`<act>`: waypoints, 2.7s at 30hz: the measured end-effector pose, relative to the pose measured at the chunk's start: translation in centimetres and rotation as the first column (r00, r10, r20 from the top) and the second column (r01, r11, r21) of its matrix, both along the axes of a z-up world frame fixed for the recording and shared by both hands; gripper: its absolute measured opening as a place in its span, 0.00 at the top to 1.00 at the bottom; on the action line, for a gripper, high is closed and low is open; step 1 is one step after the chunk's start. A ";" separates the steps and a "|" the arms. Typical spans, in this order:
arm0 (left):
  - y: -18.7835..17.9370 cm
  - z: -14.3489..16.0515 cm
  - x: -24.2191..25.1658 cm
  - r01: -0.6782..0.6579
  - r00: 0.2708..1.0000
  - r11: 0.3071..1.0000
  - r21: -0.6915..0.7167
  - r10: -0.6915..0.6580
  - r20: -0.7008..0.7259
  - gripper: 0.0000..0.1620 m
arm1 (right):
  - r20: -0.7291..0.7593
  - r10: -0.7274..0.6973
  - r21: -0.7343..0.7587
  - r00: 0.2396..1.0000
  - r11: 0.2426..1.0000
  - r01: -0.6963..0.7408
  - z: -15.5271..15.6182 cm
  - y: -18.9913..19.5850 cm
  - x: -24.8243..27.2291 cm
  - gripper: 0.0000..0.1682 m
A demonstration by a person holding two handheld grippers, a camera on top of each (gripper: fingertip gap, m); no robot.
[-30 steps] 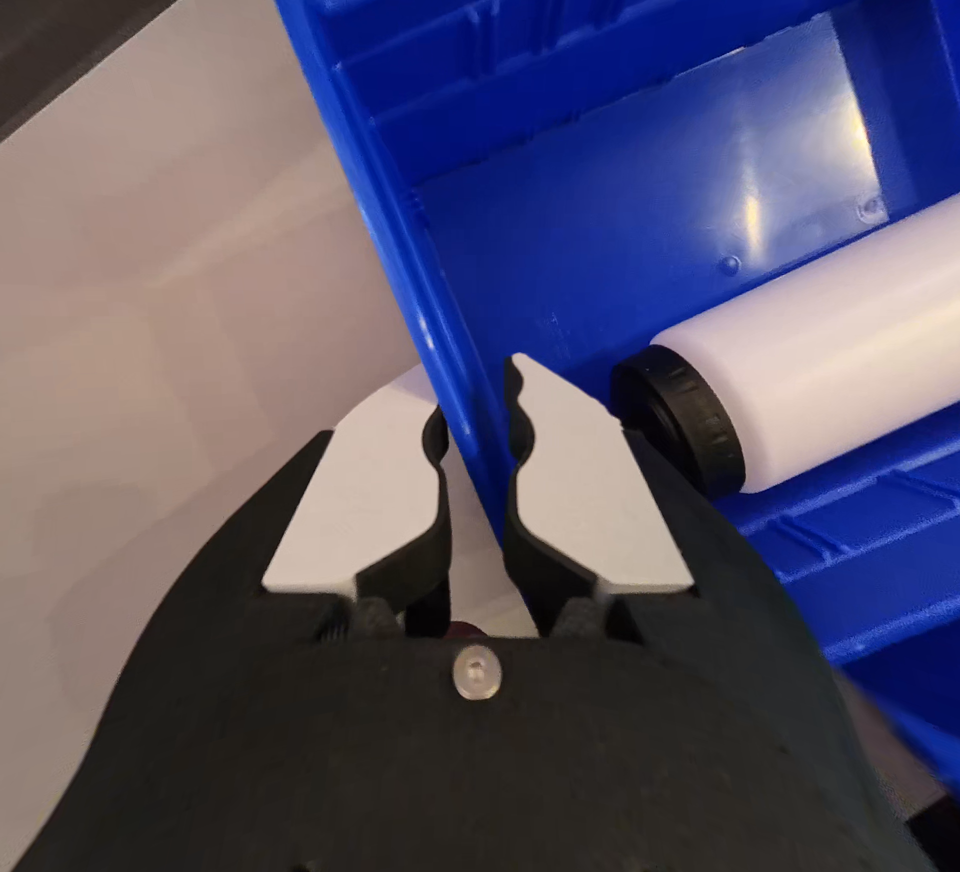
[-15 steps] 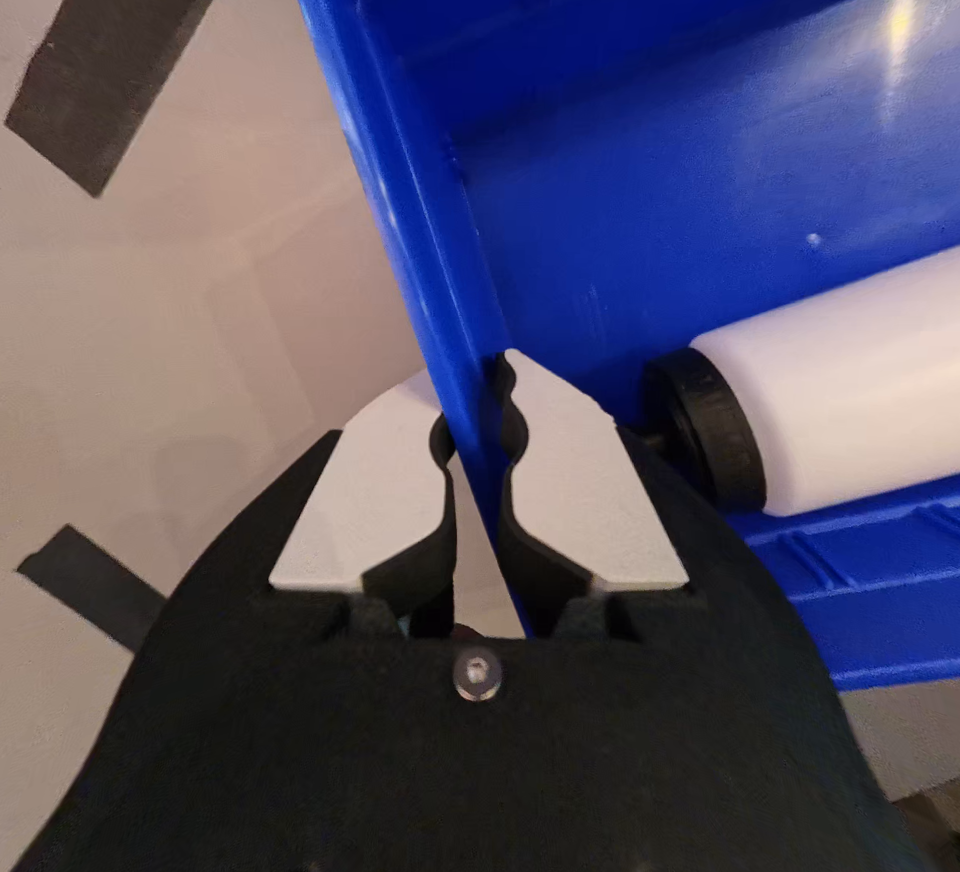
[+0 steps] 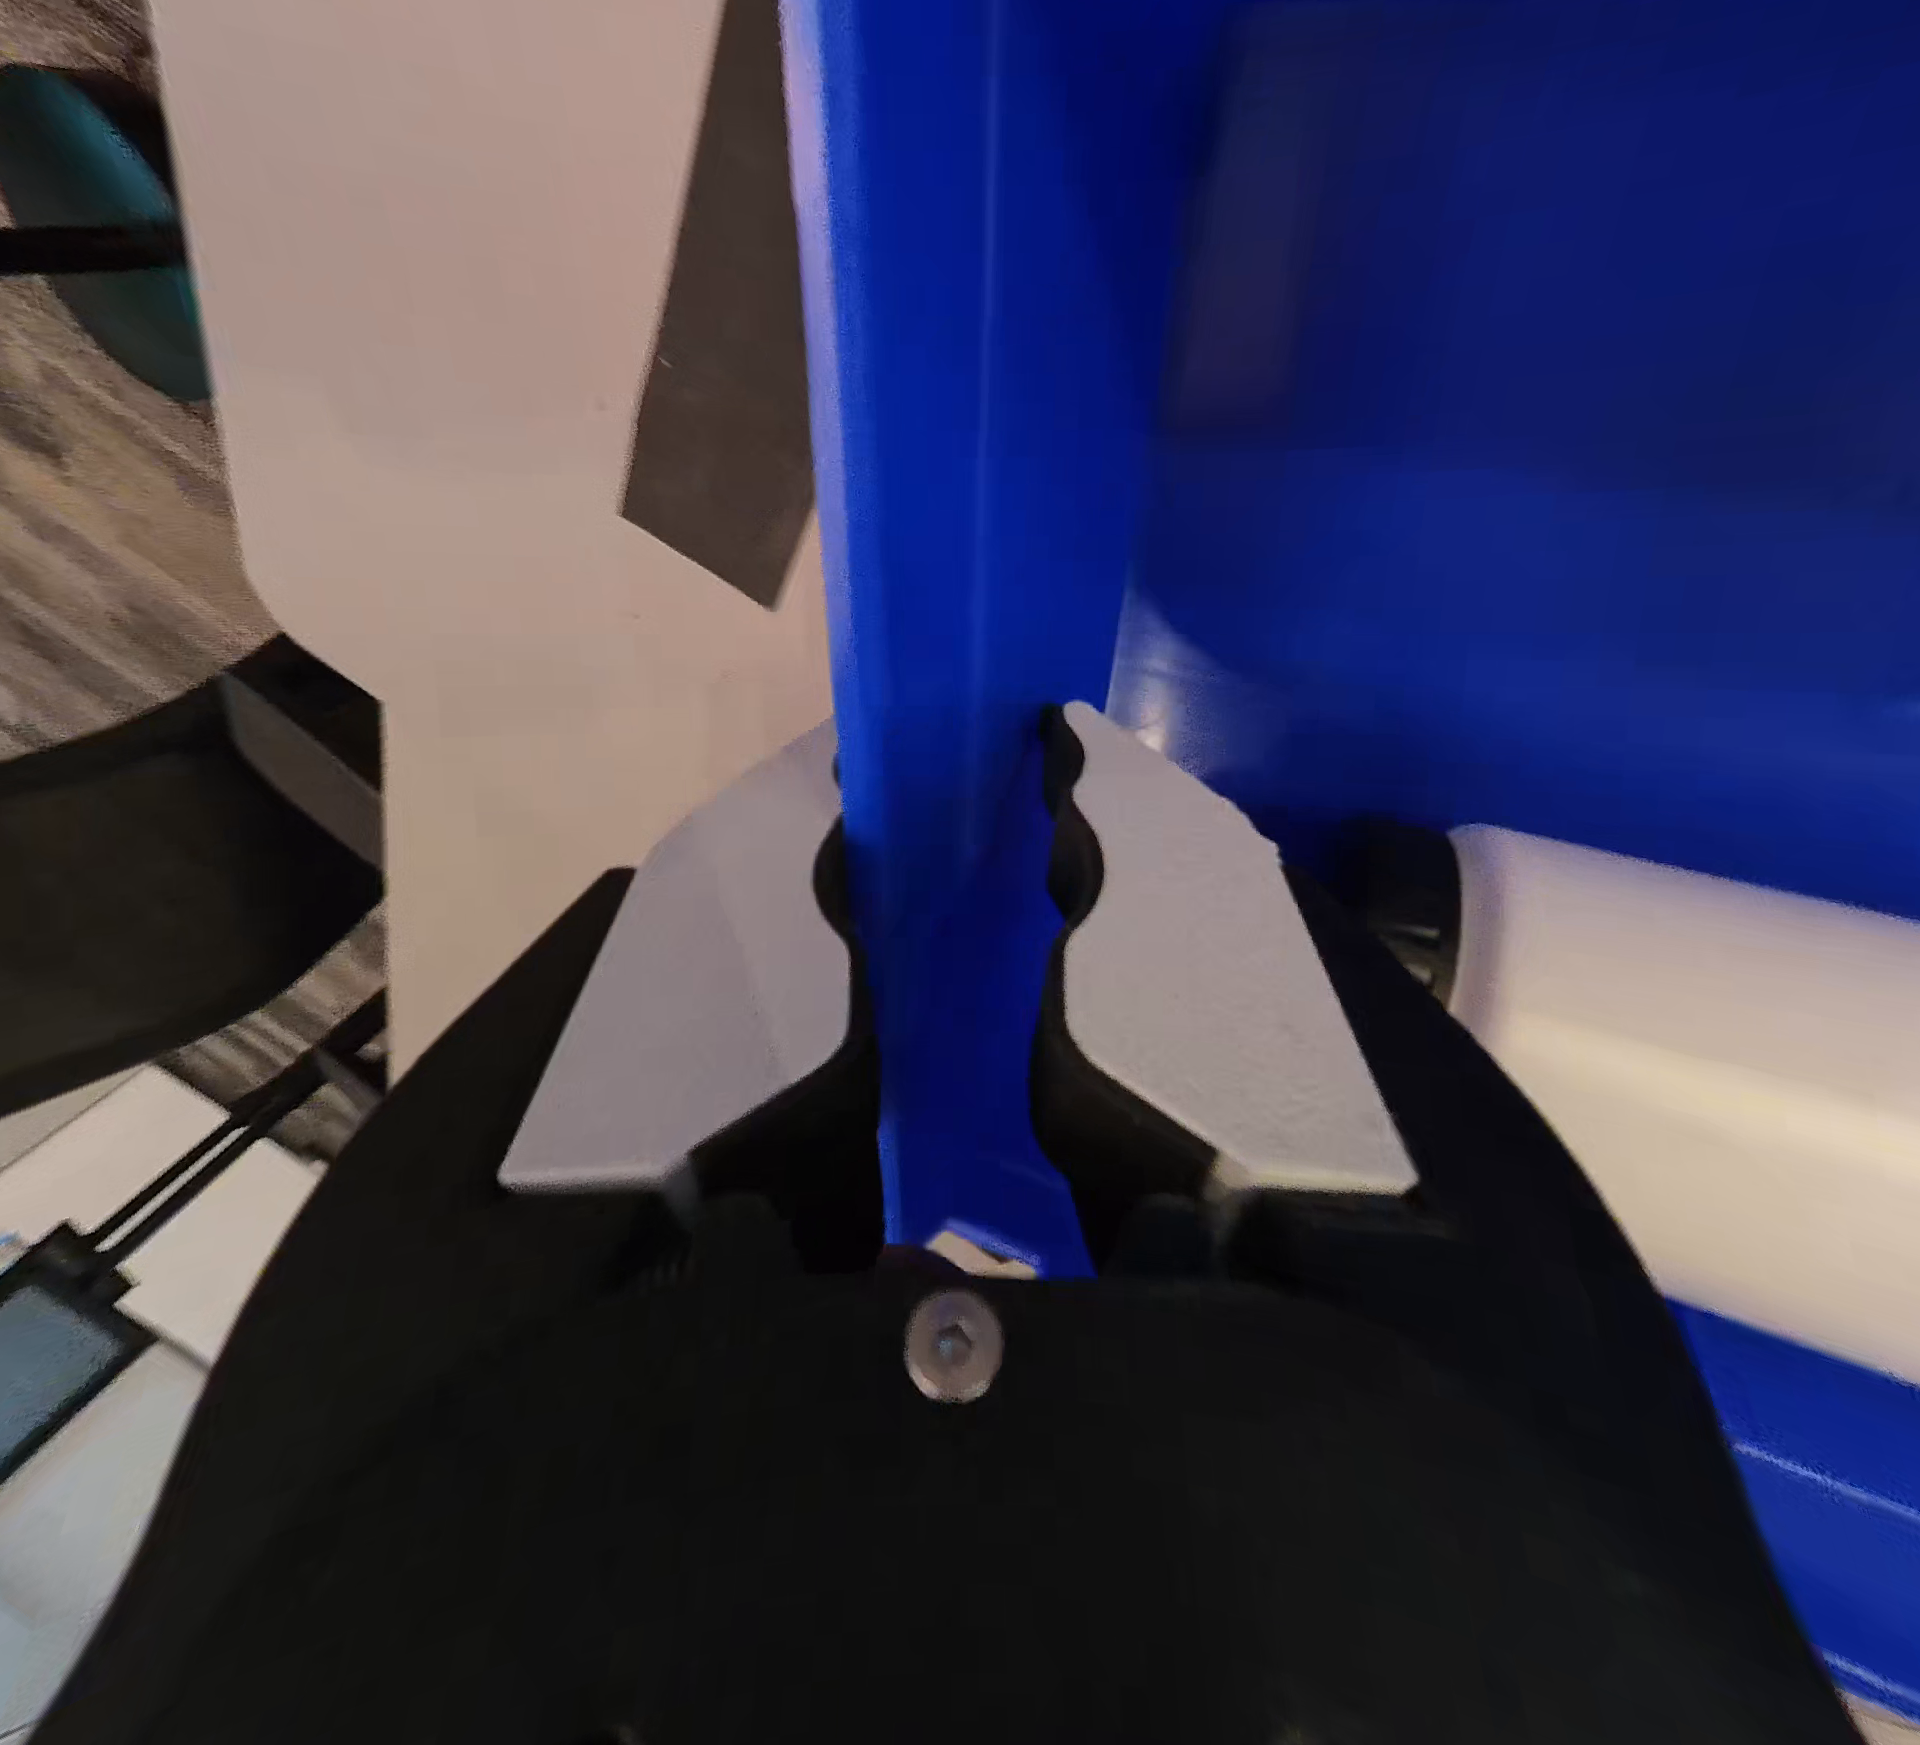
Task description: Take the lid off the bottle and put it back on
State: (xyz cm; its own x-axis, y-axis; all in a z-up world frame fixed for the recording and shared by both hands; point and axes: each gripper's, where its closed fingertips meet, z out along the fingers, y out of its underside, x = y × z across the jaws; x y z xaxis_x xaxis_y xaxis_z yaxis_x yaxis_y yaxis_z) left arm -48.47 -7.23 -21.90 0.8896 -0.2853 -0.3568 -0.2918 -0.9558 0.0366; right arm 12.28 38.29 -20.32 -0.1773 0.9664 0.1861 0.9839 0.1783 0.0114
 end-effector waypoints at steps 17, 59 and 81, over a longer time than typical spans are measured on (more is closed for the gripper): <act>8.3 0.1 -6.1 0.039 0.959 0.998 -0.059 -0.054 -0.278 0.70 | -0.091 0.123 0.323 0.988 0.942 -0.087 -0.3 11.0 -13.3 0.79; 10.6 4.5 35.4 0.020 0.936 0.703 0.711 -0.263 0.234 0.31 | -0.737 0.102 -0.010 0.668 0.987 -0.162 3.1 -22.5 -15.6 0.51; 14.5 -5.8 36.0 -0.203 0.886 0.799 0.566 -0.097 0.454 0.25 | -0.640 -0.050 -0.243 0.766 0.960 -0.141 -7.3 -24.1 -17.0 0.24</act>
